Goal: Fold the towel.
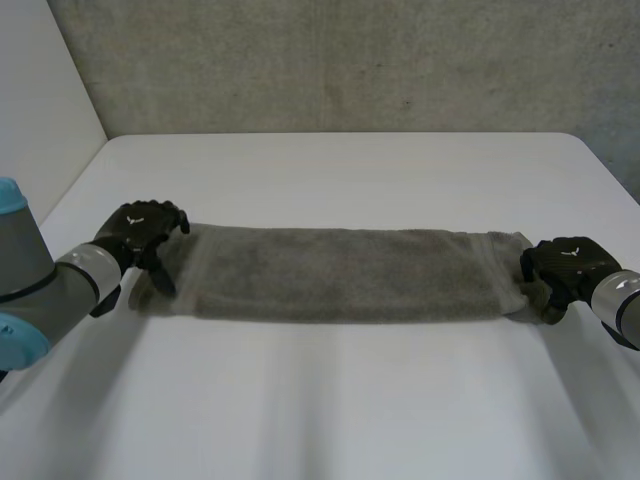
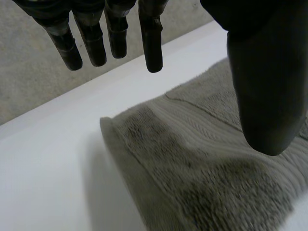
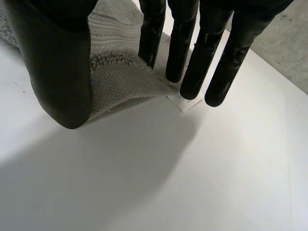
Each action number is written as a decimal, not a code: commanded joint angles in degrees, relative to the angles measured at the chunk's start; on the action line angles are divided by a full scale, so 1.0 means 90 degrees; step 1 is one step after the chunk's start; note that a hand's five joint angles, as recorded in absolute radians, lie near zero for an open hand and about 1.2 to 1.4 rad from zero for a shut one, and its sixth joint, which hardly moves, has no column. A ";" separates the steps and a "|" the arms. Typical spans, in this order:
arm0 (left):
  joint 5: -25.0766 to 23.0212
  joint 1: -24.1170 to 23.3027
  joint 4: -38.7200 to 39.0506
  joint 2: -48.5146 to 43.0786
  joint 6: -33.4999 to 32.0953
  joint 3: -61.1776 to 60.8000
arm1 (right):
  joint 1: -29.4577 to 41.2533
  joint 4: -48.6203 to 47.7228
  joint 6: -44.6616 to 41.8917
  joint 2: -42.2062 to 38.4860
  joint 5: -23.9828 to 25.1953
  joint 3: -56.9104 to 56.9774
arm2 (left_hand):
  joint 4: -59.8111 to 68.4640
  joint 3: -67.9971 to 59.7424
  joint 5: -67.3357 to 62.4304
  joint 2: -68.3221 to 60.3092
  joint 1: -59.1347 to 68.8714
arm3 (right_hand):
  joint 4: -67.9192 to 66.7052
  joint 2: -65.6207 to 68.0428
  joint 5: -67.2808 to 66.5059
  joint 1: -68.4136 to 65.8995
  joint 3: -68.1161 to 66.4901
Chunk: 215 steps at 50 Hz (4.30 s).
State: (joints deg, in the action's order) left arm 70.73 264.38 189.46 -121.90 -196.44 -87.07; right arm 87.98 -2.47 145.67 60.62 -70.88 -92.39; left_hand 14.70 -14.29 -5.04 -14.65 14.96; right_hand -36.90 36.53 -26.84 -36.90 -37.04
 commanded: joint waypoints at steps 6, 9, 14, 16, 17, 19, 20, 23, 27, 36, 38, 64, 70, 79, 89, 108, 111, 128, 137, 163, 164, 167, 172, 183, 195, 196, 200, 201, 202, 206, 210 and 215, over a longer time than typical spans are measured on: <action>0.0051 0.0029 0.0247 -0.0118 -0.1581 -0.0648 | 0.0010 0.0264 0.0767 0.0100 -0.0074 -0.0038 | 0.0567 -0.0613 -0.0530 -0.0573 0.0538 | 0.1933 -0.1892 0.1927 0.1933 0.1949; 0.0051 0.0029 0.0238 -0.0118 -0.1581 -0.0638 | 0.0020 0.0284 0.0866 0.0110 -0.0064 -0.0038 | 0.0567 -0.0613 -0.0530 -0.0573 0.0538 | 0.1895 -0.1854 0.1889 0.1895 0.1911; 0.0061 0.0038 0.0325 -0.0118 -0.1581 -0.0609 | 0.0030 0.0274 0.1070 0.0266 -0.0045 -0.0096 | 0.0977 -0.1023 -0.0940 -0.0983 0.0949 | 0.1858 -0.1817 0.1852 0.1858 0.1874; 0.0061 0.0038 0.0364 -0.0118 -0.1581 -0.0609 | 0.0039 0.0264 0.1090 0.0276 -0.0035 -0.0096 | 0.1015 -0.1061 -0.0978 -0.1021 0.0986 | 0.1839 -0.1798 0.1833 0.1839 0.1856; 0.0052 0.0038 0.0384 -0.0118 -0.1581 -0.0599 | 0.0039 0.0245 0.1090 0.0266 -0.0035 -0.0106 | 0.1034 -0.1080 -0.0997 -0.1040 0.1005 | 0.1802 -0.1761 0.1796 0.1802 0.1818; 0.0051 0.0048 0.0403 -0.0127 -0.1581 -0.0599 | 0.0030 0.0226 0.1090 0.0247 -0.0025 -0.0096 | 0.1108 -0.1154 -0.1071 -0.1114 0.1079 | 0.1765 -0.1724 0.1759 0.1765 0.1781; 0.0051 0.0048 0.0413 -0.0166 -0.1591 -0.0599 | 0.0030 0.0225 0.1090 0.0189 -0.0035 -0.0048 | 0.1331 -0.1377 -0.1294 -0.1337 0.1302 | 0.1672 -0.1631 0.1666 0.1672 0.1688; 0.0051 0.0048 0.0413 -0.0215 -0.1591 -0.0570 | 0.0059 0.0206 0.1080 0.0110 -0.0055 -0.0018 | 0.1594 -0.1641 -0.1558 -0.1601 0.1566 | 0.1596 -0.1555 0.1590 0.1596 0.1612; 0.0061 0.0116 0.0413 -0.0303 -0.1591 -0.0521 | 0.0098 0.0138 0.1012 -0.0202 -0.0064 0.0108 | 0.2563 -0.2610 -0.2527 -0.2569 0.2535 | 0.0647 -0.0606 0.0641 0.0647 0.0663; 0.0090 0.0214 0.0394 -0.0148 -0.1513 -0.0599 | 0.0020 0.0147 0.0993 -0.0028 -0.0093 0.0216 | 0.2494 -0.2541 -0.2457 -0.2500 0.2466 | -0.4788 0.4829 -0.4794 -0.4788 -0.4772; 0.0090 0.0195 0.0374 -0.0041 -0.1455 -0.0638 | 0.0020 0.0147 0.0973 0.0051 -0.0084 0.0216 | 0.1659 -0.1705 -0.1622 -0.1665 0.1630 | -0.4789 0.4830 -0.4795 -0.4789 -0.4773; -0.0134 0.0273 -0.0114 0.1845 0.0675 -0.0610 | 0.0015 0.1797 0.0053 0.0179 -0.0094 0.3445 | -0.0480 0.0434 0.0517 0.0474 -0.0509 | -0.4789 0.4830 -0.4795 -0.4789 -0.4773; -0.0095 0.0098 -0.0095 0.1865 0.0772 -0.0287 | 0.2104 0.1817 0.0474 -0.0240 -0.0094 0.4355 | -0.0480 0.0434 0.0517 0.0474 -0.0509 | -0.4789 0.4830 -0.4795 -0.4789 -0.4773; -0.0085 -0.0059 -0.0065 0.1845 0.1554 0.0016 | 0.4385 0.1856 0.0446 -0.1365 -0.0084 0.4503 | -0.0480 0.0434 0.0517 0.0474 -0.0509 | -0.4590 0.4632 -0.4596 -0.4590 -0.4574; -0.0124 -0.0624 -0.0055 0.1338 0.1720 0.0172 | 0.3860 0.1827 0.0514 -0.1073 -0.0416 0.4154 | -0.0480 0.0434 0.0517 0.0474 -0.0509 | 0.2989 -0.2947 0.2983 0.2989 0.3005; -0.0134 -0.1768 0.0159 0.0245 0.1622 0.0163 | 0.1749 0.0569 0.0553 0.0637 0.0238 -0.0172 | -0.0125 0.0079 0.0162 0.0119 -0.0154 | 0.2989 -0.2947 0.2983 0.2989 0.3005; -0.0144 -0.1856 0.0140 0.0078 0.1622 0.0143 | 0.1700 0.0140 0.0553 0.0628 0.0268 -0.0524 | -0.0069 0.0023 0.0106 0.0063 -0.0098 | 0.2989 -0.2947 0.2983 0.2989 0.3005; -0.0046 -0.2257 -0.0007 0.0097 -0.0106 -0.0707 | 0.1661 -0.0224 0.0553 0.0588 0.0277 -0.0682 | 0.0380 -0.0426 -0.0343 -0.0386 0.0351 | 0.2989 -0.2947 0.2983 0.2989 0.3005; -0.0075 -0.2296 -0.0123 0.0292 -0.0194 -0.0823 | 0.1641 -0.0234 0.0553 0.0549 0.0277 -0.0692 | 0.0679 -0.0725 -0.0642 -0.0685 0.0650 | 0.2989 -0.2947 0.2983 0.2989 0.3005; -0.0046 -0.2305 0.0345 0.0205 -0.0233 -0.0824 | 0.1641 -0.0234 0.0543 0.0559 0.0277 -0.0692 | 0.6061 -0.6108 -0.6025 -0.6067 0.6033 | 0.2989 -0.2947 0.2983 0.2989 0.3005; -0.0046 -0.2305 0.0345 0.0205 -0.0233 -0.0669 | 0.1641 -0.0234 0.0534 0.0559 0.0277 -0.0692 | 0.6931 -0.6977 -0.6894 -0.6937 0.6903 | 0.2989 -0.2947 0.2983 0.2989 0.3005; -0.0046 -0.2305 0.0345 0.0176 -0.0233 -0.0240 | 0.1641 -0.0234 0.0524 0.0579 0.0268 -0.0673 | 0.7255 -0.7301 -0.7218 -0.7261 0.7227 | 0.2989 -0.2947 0.2983 0.2989 0.3005; 0.0177 -0.2315 0.0258 0.0019 -0.0214 0.0959 | 0.1651 -0.0234 0.0534 0.0608 0.0268 -0.0643 | 0.7255 -0.7301 -0.7218 -0.7261 0.7227 | 0.2989 -0.2947 0.2983 0.2989 0.3005; 0.0696 -0.2882 -0.0094 0.0527 -0.0214 0.1627 | 0.1690 -0.0224 0.0543 0.0618 0.0268 -0.0653 | 0.7255 -0.7301 -0.7218 -0.7261 0.7227 | 0.2989 -0.2947 0.2983 0.2989 0.3005; 0.0637 -0.2481 0.0715 0.0429 -0.0253 -0.0880 | 0.1739 -0.0234 0.0553 0.0618 0.0307 -0.0702 | 0.7255 -0.7301 -0.7218 -0.7261 0.7227 | 0.2989 -0.2947 0.2983 0.2989 0.3005; 0.0647 -0.2472 0.0813 0.0429 -0.0253 -0.1027 | 0.1748 -0.0243 0.0553 0.0618 0.0307 -0.0731 | 0.7255 -0.7301 -0.7218 -0.7261 0.7227 | 0.2989 -0.2947 0.2983 0.2989 0.3005; 0.0667 -0.2481 0.0960 0.0391 -0.0263 -0.1214 | 0.1748 -0.0273 0.0553 0.0618 0.0307 -0.0770 | 0.6036 -0.6083 -0.6000 -0.6042 0.6008 | 0.2989 -0.2947 0.2983 0.2989 0.3005; 0.0676 -0.2472 0.0960 0.0381 -0.0321 -0.1263 | 0.1739 -0.0302 0.0553 0.0618 0.0307 -0.0780 | 0.4377 -0.4424 -0.4341 -0.4384 0.4349 | 0.2989 -0.2947 0.2983 0.2989 0.3005; 0.0676 -0.2471 0.0960 0.0380 -0.0321 -0.1263 | 0.1739 -0.0302 0.0553 0.0618 0.0307 -0.0780 | 0.4361 -0.4407 -0.4324 -0.4367 0.4332 | 0.2989 -0.2947 0.2983 0.2989 0.3005; 0.0725 -0.2394 0.0921 0.0390 -0.0749 -0.1409 | 0.1739 -0.0370 0.0553 0.0618 0.0307 -0.0858 | 0.0798 -0.0844 -0.0761 -0.0804 0.0769 | 0.2794 -0.2752 0.2788 0.2794 0.2810; 0.0755 -0.2286 0.0960 0.0459 -0.1034 -0.1556 | 0.1739 -0.0400 0.0553 0.0608 0.0297 -0.0907 | 0.0380 -0.0426 -0.0343 -0.0386 0.0351 | 0.2325 -0.2284 0.2319 0.2325 0.2341; 0.1056 -0.2179 0.0970 0.0731 -0.1103 -0.1654 | 0.1729 -0.0555 0.0631 0.0569 0.0297 -0.0946 | -0.0144 0.0097 0.0181 0.0138 -0.0172 | 0.0890 -0.0849 0.0884 0.0890 0.0906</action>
State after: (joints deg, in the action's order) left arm 77.80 243.90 198.19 -117.67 -205.36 -101.18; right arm 103.63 -6.18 150.67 66.06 -68.17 -100.57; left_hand 17.36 -17.28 -5.30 -17.22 17.09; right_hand -19.40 19.52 -10.05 -19.72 -19.31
